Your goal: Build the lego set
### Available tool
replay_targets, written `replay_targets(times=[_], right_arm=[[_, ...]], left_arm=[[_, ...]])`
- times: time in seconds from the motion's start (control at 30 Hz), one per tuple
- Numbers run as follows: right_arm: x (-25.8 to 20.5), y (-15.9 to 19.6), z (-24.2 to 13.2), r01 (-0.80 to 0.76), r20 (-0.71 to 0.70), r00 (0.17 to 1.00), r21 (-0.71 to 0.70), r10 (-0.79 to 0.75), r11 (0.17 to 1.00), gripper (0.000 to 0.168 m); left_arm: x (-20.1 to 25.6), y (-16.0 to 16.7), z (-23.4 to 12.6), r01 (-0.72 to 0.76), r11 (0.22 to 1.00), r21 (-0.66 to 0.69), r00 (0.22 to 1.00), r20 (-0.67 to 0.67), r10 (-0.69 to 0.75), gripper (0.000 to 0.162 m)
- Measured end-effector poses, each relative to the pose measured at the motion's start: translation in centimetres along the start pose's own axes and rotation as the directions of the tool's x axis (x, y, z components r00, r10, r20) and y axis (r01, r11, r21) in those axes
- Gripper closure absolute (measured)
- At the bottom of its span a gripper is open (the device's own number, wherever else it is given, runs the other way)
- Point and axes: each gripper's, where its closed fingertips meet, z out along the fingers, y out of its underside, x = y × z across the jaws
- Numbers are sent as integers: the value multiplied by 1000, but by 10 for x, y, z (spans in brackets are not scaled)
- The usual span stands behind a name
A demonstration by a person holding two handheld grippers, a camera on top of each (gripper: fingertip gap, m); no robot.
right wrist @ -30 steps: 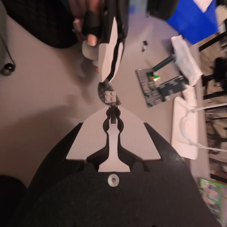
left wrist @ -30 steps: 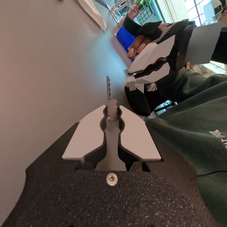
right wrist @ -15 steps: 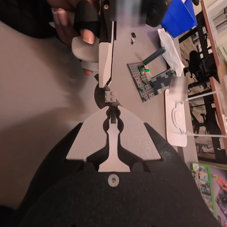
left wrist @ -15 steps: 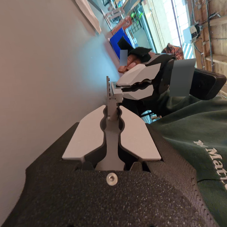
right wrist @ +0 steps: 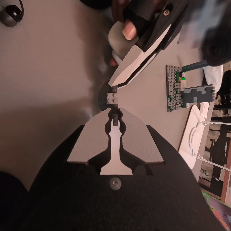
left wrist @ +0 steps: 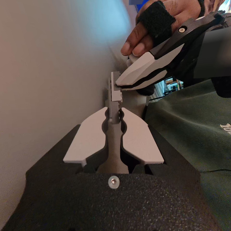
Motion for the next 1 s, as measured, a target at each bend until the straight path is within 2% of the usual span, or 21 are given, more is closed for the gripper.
replay_targets(times=[0.37,0.83,1.0], right_arm=[[-2,6,7,-11,-77,997,-11,11,1000,161],[-6,5,4,-10,-161,987,-3,10,1000,161],[-1,5,-4,6,-199,980,-16,-9,1000,161]], left_arm=[[-3,4,5,-61,992,-110,997,48,66,135],[-4,-4,15,-52,989,-140,997,55,60,142],[3,-10,14,-69,992,-110,996,45,74,143]])
